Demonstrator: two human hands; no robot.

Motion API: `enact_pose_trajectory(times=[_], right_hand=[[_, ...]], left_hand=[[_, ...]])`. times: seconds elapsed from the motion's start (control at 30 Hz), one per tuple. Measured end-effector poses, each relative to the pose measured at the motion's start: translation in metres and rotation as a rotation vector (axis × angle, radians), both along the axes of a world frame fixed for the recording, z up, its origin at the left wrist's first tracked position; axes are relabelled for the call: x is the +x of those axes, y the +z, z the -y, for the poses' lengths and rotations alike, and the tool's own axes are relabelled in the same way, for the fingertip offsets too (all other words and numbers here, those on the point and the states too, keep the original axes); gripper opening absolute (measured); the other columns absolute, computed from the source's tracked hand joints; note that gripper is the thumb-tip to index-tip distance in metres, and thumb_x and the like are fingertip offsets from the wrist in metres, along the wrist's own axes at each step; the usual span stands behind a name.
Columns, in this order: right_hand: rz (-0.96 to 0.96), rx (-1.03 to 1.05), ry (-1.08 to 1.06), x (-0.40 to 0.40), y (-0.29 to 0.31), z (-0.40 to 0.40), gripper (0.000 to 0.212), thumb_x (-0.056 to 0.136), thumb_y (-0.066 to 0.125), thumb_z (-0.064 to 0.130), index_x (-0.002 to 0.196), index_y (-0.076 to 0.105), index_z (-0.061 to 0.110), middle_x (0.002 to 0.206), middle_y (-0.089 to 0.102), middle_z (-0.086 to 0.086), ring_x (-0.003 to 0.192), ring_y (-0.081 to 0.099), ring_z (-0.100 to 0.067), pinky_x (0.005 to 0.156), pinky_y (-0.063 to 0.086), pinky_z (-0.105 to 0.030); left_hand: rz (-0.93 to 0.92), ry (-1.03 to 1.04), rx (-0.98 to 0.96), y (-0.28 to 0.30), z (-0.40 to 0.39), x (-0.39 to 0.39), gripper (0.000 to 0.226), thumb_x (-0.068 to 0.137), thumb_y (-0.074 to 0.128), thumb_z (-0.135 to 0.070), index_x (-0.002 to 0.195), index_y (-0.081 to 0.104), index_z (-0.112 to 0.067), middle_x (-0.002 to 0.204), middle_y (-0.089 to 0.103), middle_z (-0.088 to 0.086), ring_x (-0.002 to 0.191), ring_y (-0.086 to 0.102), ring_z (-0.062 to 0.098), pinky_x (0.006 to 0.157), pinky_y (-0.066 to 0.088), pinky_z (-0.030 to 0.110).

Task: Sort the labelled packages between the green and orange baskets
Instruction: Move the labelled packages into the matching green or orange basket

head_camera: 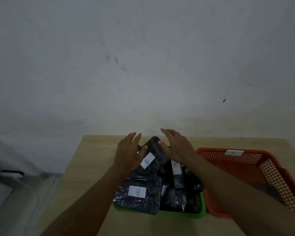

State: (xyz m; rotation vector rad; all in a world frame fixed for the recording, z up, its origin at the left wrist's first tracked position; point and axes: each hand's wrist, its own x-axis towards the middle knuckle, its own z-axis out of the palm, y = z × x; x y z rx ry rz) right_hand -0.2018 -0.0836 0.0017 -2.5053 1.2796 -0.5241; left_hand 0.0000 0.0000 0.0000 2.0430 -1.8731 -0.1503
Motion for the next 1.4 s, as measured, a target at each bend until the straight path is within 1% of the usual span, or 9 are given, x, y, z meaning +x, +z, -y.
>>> enact_pose_trajectory(times=[0.23, 0.47, 0.67, 0.83, 0.9, 1.0, 1.13, 1.23, 1.4], right_hand=[[-0.059, 0.344, -0.074, 0.022, -0.036, -0.003, 0.076, 0.096, 0.043, 0.057, 0.156, 0.015, 0.018, 0.153, 0.037, -0.010, 0.137, 0.038, -0.030, 0.109, 0.035, -0.043], [0.262, 0.380, -0.119, 0.022, -0.041, -0.013, 0.049, 0.089, 0.066, 0.033, 0.129, 0.040, 0.022, 0.105, 0.061, 0.002, 0.092, 0.061, -0.020, 0.073, 0.049, -0.032], [0.649, 0.465, -0.166, -0.002, -0.023, -0.024, 0.062, 0.081, 0.078, 0.014, 0.133, 0.046, 0.025, 0.116, 0.054, 0.005, 0.103, 0.060, -0.015, 0.071, 0.060, -0.026], [0.862, 0.540, -0.270, -0.048, -0.005, -0.027, 0.057, 0.085, 0.074, 0.017, 0.129, 0.051, 0.044, 0.125, 0.054, -0.001, 0.108, 0.061, -0.021, 0.070, 0.062, -0.035], [0.922, 0.575, -0.319, -0.067, -0.001, -0.031, 0.059, 0.084, 0.075, 0.019, 0.133, 0.051, 0.042, 0.129, 0.054, -0.006, 0.111, 0.060, -0.025, 0.075, 0.061, -0.043], [0.981, 0.571, -0.354, -0.098, 0.000, -0.038, 0.062, 0.083, 0.076, 0.019, 0.137, 0.050, 0.034, 0.130, 0.056, -0.010, 0.111, 0.062, -0.026, 0.078, 0.060, -0.039], [1.010, 0.520, -0.407, -0.145, 0.001, -0.047, 0.054, 0.079, 0.079, 0.023, 0.125, 0.058, 0.042, 0.121, 0.064, -0.005, 0.105, 0.066, -0.019, 0.077, 0.060, -0.036], [0.986, 0.458, -0.460, -0.187, -0.001, -0.052, 0.048, 0.080, 0.080, 0.024, 0.117, 0.060, 0.048, 0.113, 0.066, 0.007, 0.097, 0.067, -0.002, 0.069, 0.057, -0.021], [0.852, 0.400, -0.558, -0.271, -0.012, -0.049, 0.045, 0.087, 0.072, 0.030, 0.130, 0.058, 0.030, 0.116, 0.067, 0.006, 0.105, 0.065, -0.011, 0.084, 0.058, -0.032]], left_hand=[[-0.157, 0.021, 0.167, -0.038, -0.004, 0.009, 0.056, 0.096, 0.052, -0.044, 0.143, 0.044, -0.014, 0.141, 0.051, 0.010, 0.126, 0.049, 0.028, 0.101, 0.045, 0.042], [-0.354, 0.053, 0.170, -0.053, -0.006, 0.011, 0.053, 0.094, 0.057, -0.039, 0.143, 0.043, -0.023, 0.132, 0.054, 0.008, 0.114, 0.057, 0.026, 0.094, 0.051, 0.045], [-0.527, 0.101, 0.030, -0.046, -0.009, 0.007, 0.055, 0.091, 0.058, -0.050, 0.137, 0.050, -0.021, 0.126, 0.058, 0.004, 0.114, 0.056, 0.022, 0.095, 0.050, 0.039], [-1.010, 0.176, -0.011, -0.019, -0.008, -0.021, 0.072, 0.085, 0.065, -0.054, 0.146, 0.036, -0.029, 0.126, 0.054, -0.012, 0.111, 0.059, 0.010, 0.078, 0.054, 0.016], [-1.173, 0.150, 0.043, -0.009, -0.003, -0.037, 0.062, 0.085, 0.066, -0.052, 0.139, 0.047, -0.028, 0.115, 0.068, -0.007, 0.096, 0.071, 0.013, 0.068, 0.060, 0.023], [-1.207, 0.071, 0.113, -0.003, 0.006, -0.066, 0.046, 0.081, 0.065, -0.058, 0.117, 0.065, -0.030, 0.101, 0.075, -0.008, 0.090, 0.072, 0.009, 0.078, 0.059, 0.029], [-1.256, 0.022, 0.124, -0.002, 0.016, -0.112, 0.041, 0.083, 0.069, -0.051, 0.115, 0.069, -0.026, 0.101, 0.076, -0.011, 0.090, 0.071, 0.002, 0.075, 0.056, 0.017], [-1.284, 0.003, 0.170, -0.007, 0.027, -0.154, 0.037, 0.084, 0.070, -0.045, 0.115, 0.069, -0.024, 0.105, 0.076, -0.004, 0.092, 0.073, 0.010, 0.082, 0.059, 0.028], [-1.246, 0.021, 0.245, -0.016, 0.043, -0.241, 0.024, 0.083, 0.069, -0.050, 0.101, 0.068, -0.034, 0.109, 0.071, -0.005, 0.100, 0.067, 0.014, 0.087, 0.056, 0.034]])
